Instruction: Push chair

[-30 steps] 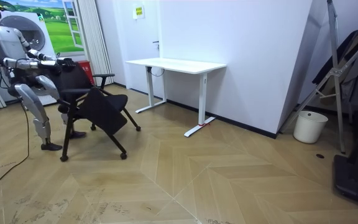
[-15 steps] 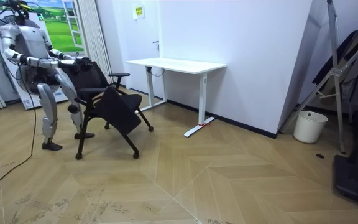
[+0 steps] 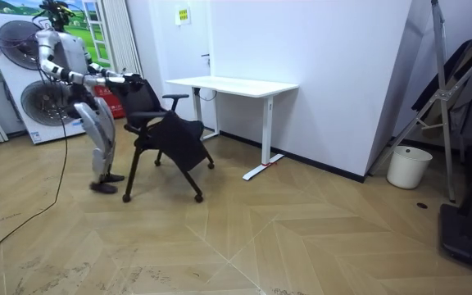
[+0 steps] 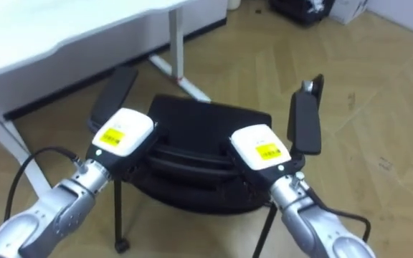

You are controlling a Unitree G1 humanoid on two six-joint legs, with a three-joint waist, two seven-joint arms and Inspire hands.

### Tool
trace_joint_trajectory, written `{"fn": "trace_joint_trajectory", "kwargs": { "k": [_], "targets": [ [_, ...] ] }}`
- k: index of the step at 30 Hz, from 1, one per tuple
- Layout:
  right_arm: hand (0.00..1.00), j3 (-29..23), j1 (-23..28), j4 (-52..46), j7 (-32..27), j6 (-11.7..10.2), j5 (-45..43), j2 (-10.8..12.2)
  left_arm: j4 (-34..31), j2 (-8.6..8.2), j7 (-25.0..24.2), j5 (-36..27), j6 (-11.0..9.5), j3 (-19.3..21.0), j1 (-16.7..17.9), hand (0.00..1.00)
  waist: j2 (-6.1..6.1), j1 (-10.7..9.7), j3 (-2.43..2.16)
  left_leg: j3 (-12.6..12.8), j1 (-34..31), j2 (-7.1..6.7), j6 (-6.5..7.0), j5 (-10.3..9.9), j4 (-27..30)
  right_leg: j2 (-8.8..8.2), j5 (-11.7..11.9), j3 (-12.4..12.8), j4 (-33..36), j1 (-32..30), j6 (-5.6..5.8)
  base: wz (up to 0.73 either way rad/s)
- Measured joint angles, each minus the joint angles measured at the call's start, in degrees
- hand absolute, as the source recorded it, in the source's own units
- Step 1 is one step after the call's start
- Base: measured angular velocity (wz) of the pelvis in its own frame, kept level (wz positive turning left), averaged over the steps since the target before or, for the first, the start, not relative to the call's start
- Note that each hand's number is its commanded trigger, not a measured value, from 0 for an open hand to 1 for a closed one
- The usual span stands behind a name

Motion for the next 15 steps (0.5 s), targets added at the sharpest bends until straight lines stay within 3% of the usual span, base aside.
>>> {"fn": "trace_joint_trajectory", "kwargs": {
  "k": [1,3,4,5,6,7,9,12,15],
  "targets": [
    [1.0,0.0,0.2,0.0,0.0,-0.1,-0.1,0.1,0.3,-0.06,0.2,0.0,-0.1,0.0,0.0,1.0,-0.06,-0.3,-0.02,-1.1,0.6,-0.1,-0.17,-0.1,-0.3,0.33,1.1,0.2,-3.1,-0.5,-0.11,0.78],
    [1.0,0.0,0.5,0.1,-0.1,-1.0,-0.2,0.0,0.3,0.15,0.6,0.2,-0.4,0.0,0.4,1.0,-0.77,-0.6,-0.31,-4.6,2.7,-0.63,-1.17,-1.4,-0.9,1.83,8.3,2.7,-15.1,-1.7,-0.13,0.7],
    [1.0,0.0,0.6,0.1,0.0,-1.2,-0.2,-0.1,0.3,0.27,0.8,0.2,-0.5,0.0,0.5,1.0,-0.92,-0.7,-0.31,-5.5,3.0,-0.66,-1.45,-2.0,-0.5,1.93,10.8,3.6,-17.2,-1.6,-0.01,0.81],
    [1.0,0.0,0.8,0.0,0.1,-1.5,-0.1,-0.1,0.3,0.24,1.1,0.2,-0.5,0.0,1.0,1.0,-1.12,-1.2,-0.69,-7.3,3.4,-0.43,-2.16,-3.6,0.9,2.64,13.9,4.7,-18.0,-0.2,-0.95,0.87],
    [1.0,-0.3,0.7,0.0,0.1,-1.6,-0.1,-0.3,0.4,0.02,1.3,0.2,-0.5,0.0,1.0,1.0,-0.95,-1.5,-0.8,-8.1,3.8,0.12,-2.95,-4.8,1.9,2.91,15.1,3.3,-17.6,1.0,-2.18,0.85],
    [1.0,-0.5,0.7,0.0,0.2,-1.7,-0.1,-0.4,0.4,-0.28,1.4,0.3,-0.4,0.0,1.0,1.0,-0.64,-1.5,-0.97,-7.9,3.8,0.46,-3.41,-5.1,2.0,3.12,15.1,2.3,-17.4,1.4,-2.49,0.75],
    [1.0,-0.8,-0.1,0.1,0.7,-1.8,-0.2,-0.7,0.4,-1.01,1.8,0.6,0.2,0.0,0.9,1.0,0.37,-1.3,-1.22,-7.5,4.9,2.53,-4.37,-5.3,0.5,3.87,14.5,-0.3,-17.0,2.7,-4.41,0.47],
    [1.0,-0.8,-1.6,0.5,1.4,-1.7,-0.7,-0.8,0.4,-1.34,2.2,0.5,1.3,0.0,0.6,1.0,0.71,-0.3,-1.19,-8.0,6.5,4.07,-5.78,-4.4,-2.4,4.19,12.7,-2.2,-16.8,3.7,-5.2,0.29],
    [1.0,-0.8,-2.3,0.5,2.7,-1.7,-0.6,-0.7,-0.2,-1.27,2.1,0.5,2.0,0.0,0.5,1.0,0.42,0.0,-1.03,-9.0,7.4,4.55,-6.0,-4.3,-3.1,4.45,9.9,-3.6,-15.8,4.7,-5.26,0.4]
  ]
}}
